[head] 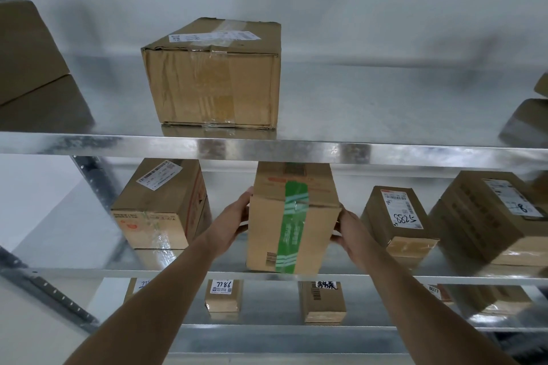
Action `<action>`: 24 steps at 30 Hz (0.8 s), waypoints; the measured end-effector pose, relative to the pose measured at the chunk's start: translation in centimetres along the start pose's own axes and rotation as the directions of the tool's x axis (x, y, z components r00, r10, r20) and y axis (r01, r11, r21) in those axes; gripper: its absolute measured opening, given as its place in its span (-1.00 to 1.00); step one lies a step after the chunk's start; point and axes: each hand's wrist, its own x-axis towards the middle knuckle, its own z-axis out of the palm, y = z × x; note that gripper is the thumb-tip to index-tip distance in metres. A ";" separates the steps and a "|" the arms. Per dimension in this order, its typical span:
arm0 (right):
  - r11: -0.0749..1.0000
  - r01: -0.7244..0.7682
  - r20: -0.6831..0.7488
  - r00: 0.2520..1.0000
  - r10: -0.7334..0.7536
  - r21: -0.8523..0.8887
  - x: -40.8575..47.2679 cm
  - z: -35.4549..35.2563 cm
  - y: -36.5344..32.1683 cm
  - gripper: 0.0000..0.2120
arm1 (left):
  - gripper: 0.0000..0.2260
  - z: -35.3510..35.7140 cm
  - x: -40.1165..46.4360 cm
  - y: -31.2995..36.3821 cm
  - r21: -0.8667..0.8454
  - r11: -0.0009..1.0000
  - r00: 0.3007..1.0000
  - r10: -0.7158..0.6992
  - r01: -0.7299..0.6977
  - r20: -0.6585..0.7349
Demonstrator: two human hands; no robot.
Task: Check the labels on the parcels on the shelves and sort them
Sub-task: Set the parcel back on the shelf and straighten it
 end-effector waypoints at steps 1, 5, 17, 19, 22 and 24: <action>1.000 -0.005 0.002 1.000 0.005 -0.008 0.0 0.1 -0.1 -0.62 | -0.53 0.1 0.2 0.0 0.014 1.000 1.000 -0.010 0.010 -0.008; 0.999 -0.029 0.031 0.999 0.029 -0.022 0.0 0.0 -0.5 -0.57 | -0.49 0.4 0.5 -0.1 0.071 0.995 0.998 -0.062 0.064 -0.033; 0.980 -0.195 0.072 0.978 0.197 -0.034 0.1 -0.3 0.5 -0.51 | -0.31 -0.3 1.0 -1.9 0.064 0.955 0.957 -0.289 0.288 -0.001; 0.976 -0.217 0.079 0.973 0.218 -0.022 0.0 -0.6 0.9 -0.52 | -0.30 -0.5 0.8 -2.5 0.060 0.952 0.954 -0.301 0.299 0.016; 0.973 -0.230 0.093 0.969 0.229 -0.001 -0.3 -0.8 1.5 -0.56 | -0.27 -0.7 0.7 -3.2 0.058 0.947 0.948 -0.317 0.315 0.033; 0.973 -0.231 0.104 0.968 0.229 0.007 -0.5 -0.8 1.8 -0.59 | -0.25 -0.7 0.7 -3.4 0.058 0.946 0.946 -0.322 0.320 0.031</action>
